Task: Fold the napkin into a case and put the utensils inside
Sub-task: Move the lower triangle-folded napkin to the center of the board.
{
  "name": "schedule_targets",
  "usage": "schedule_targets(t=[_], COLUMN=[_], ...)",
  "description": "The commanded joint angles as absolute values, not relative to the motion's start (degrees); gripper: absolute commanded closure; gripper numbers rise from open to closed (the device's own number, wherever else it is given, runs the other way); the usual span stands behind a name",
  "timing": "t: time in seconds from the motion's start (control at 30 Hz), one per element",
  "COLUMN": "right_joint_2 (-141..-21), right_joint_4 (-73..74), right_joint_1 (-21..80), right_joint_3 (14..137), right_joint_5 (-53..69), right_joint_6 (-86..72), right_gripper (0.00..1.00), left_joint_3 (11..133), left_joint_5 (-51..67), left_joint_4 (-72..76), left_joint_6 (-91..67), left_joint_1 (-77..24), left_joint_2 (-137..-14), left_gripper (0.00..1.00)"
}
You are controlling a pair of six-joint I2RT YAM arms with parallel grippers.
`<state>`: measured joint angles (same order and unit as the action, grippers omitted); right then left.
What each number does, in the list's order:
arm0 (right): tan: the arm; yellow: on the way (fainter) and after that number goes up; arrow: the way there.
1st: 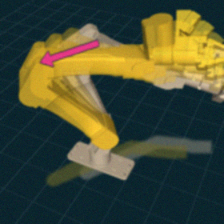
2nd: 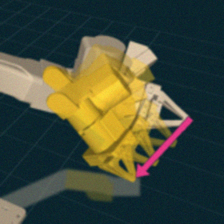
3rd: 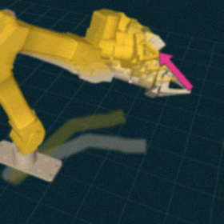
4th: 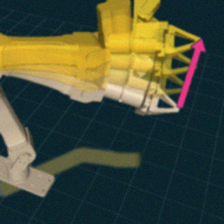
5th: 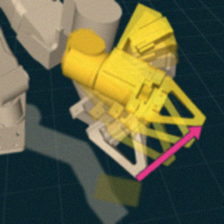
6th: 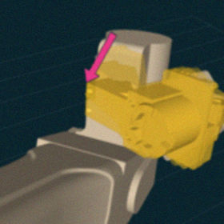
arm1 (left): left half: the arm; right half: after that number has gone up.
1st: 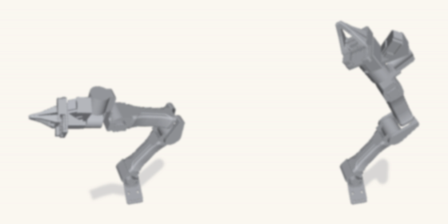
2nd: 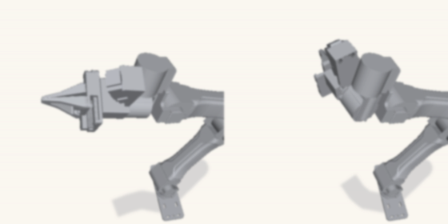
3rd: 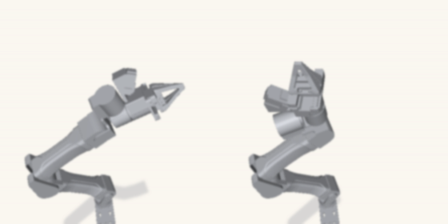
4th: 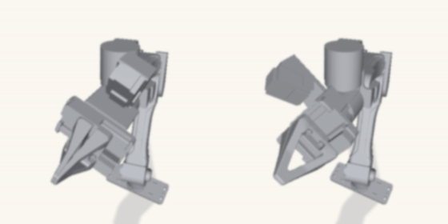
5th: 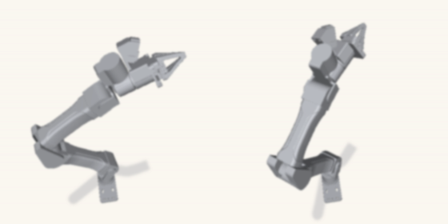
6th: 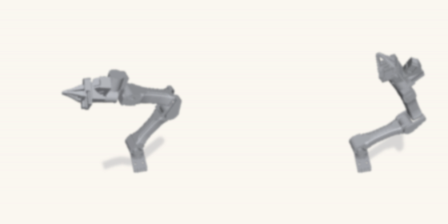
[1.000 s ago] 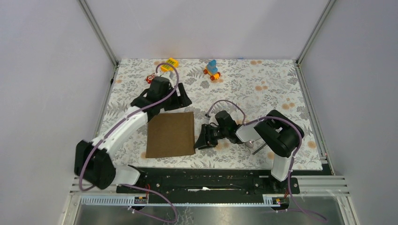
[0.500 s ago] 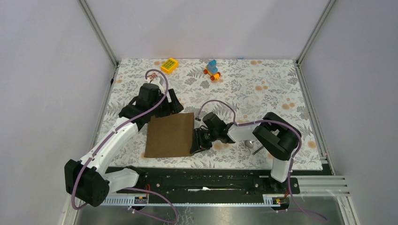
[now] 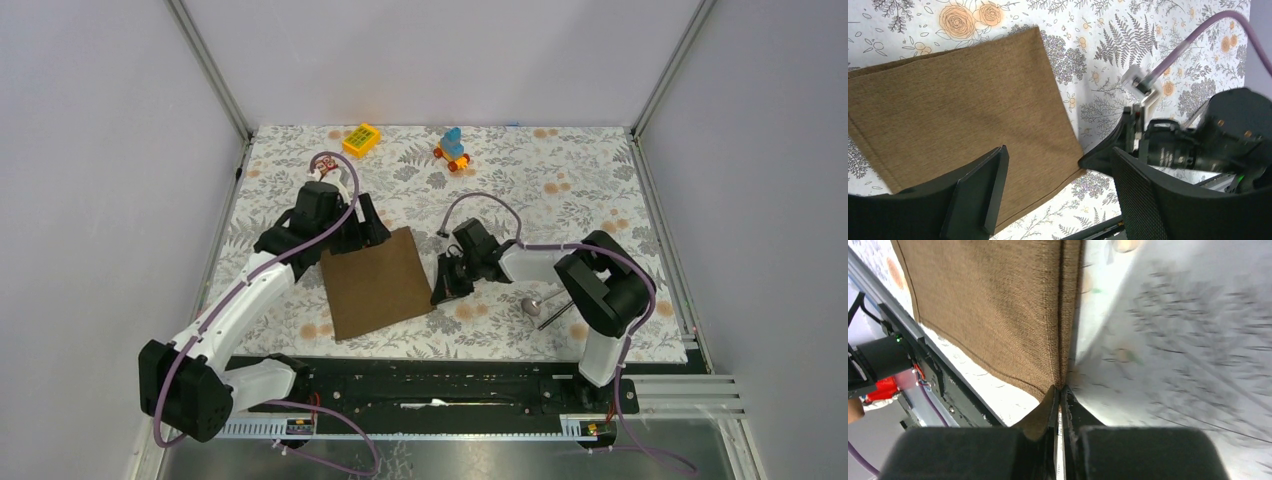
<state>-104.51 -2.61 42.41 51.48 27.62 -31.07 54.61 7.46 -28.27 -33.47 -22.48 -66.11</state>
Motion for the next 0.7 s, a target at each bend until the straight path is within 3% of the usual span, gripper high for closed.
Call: schedule_targets(t=[0.0,0.13,0.3,0.43,0.67], right_joint_2=[-104.68,-103.42,-99.77,-96.65,-102.91], right_joint_4=[5.88,8.16,13.89,16.72,17.73], right_joint_1=[36.45,35.25,35.29,35.25,35.25], right_joint_3=[48.53,49.72,54.06,58.12,71.0], right_joint_5=[22.05,22.69,19.66,18.91,20.67], right_joint_6=[-22.57,-19.97,-18.27,-18.26,-21.18], right_gripper=[1.0,0.95,0.66,0.44,0.4], left_joint_3=[53.61,52.25,51.17,48.58,39.18], left_joint_5=[8.09,8.63,8.68,13.96,28.13], left_joint_4=[-25.38,-24.0,-24.15,-22.66,-8.6], left_joint_6=[-33.37,-34.02,-33.95,-34.56,-44.15], left_joint_1=[-21.97,-21.89,-19.5,-11.69,-1.51], left_joint_2=[-64.14,-64.43,-65.9,-64.65,-67.41], left_gripper=[0.2,0.2,0.18,0.16,0.23])
